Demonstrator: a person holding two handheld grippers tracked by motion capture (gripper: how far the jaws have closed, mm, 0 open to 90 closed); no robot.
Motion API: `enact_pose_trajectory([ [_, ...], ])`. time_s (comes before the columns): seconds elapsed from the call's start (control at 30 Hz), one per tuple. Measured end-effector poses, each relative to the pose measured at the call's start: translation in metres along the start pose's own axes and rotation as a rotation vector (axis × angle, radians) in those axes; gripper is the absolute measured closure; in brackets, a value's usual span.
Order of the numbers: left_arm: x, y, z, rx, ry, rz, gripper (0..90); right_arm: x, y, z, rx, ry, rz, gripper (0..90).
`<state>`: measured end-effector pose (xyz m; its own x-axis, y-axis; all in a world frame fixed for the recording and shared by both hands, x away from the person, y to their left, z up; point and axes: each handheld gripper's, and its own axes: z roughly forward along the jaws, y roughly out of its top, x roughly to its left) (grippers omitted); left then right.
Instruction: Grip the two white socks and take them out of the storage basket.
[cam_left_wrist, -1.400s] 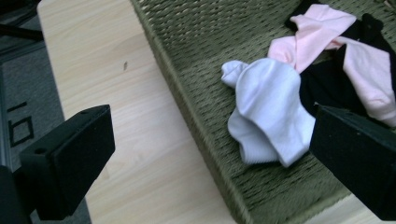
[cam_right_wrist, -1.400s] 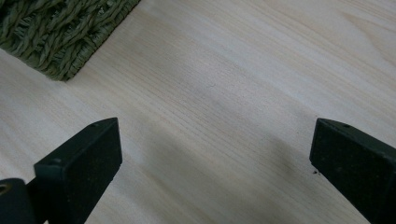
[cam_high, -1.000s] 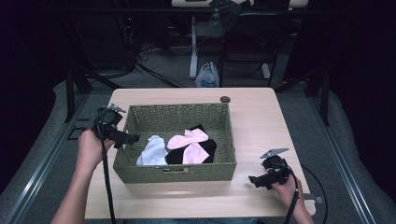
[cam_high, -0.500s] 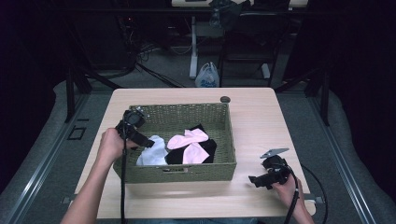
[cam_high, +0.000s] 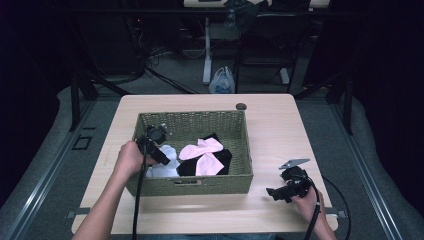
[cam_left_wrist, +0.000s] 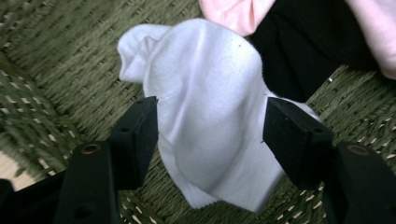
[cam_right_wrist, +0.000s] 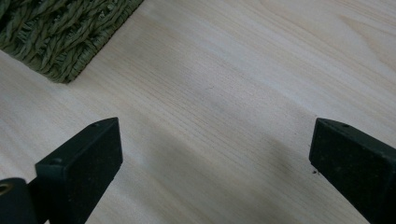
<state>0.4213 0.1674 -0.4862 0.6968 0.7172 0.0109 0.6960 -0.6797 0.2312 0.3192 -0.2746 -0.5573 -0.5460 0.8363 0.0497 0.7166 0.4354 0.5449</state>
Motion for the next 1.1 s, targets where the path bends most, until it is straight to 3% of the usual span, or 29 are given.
enact_pose_trajectory([
  [0.13, -0.001, 0.001, 0.006, 0.03, 0.0, 0.008, 52.1, 0.0, 0.0, 0.0, 0.002, -0.002, 0.001, 2.3],
  [0.23, -0.004, 0.0, 0.009, 0.043, 0.006, 0.035, 64.6, 0.0, 0.0, 0.0, 0.002, -0.001, 0.001, 2.3],
  [0.4, -0.006, -0.004, -0.001, -0.006, -0.018, 0.035, 76.3, 0.0, 0.0, 0.0, -0.002, 0.0, 0.004, 2.3],
  [0.77, -0.007, -0.006, -0.047, -0.115, -0.021, 0.038, 78.6, 0.0, 0.0, 0.0, -0.003, 0.002, 0.005, 2.3],
  [1.1, -0.003, -0.002, -0.08, -0.159, 0.01, 0.049, 78.4, -0.001, 0.0, -0.001, 0.001, -0.002, 0.001, 2.2],
])
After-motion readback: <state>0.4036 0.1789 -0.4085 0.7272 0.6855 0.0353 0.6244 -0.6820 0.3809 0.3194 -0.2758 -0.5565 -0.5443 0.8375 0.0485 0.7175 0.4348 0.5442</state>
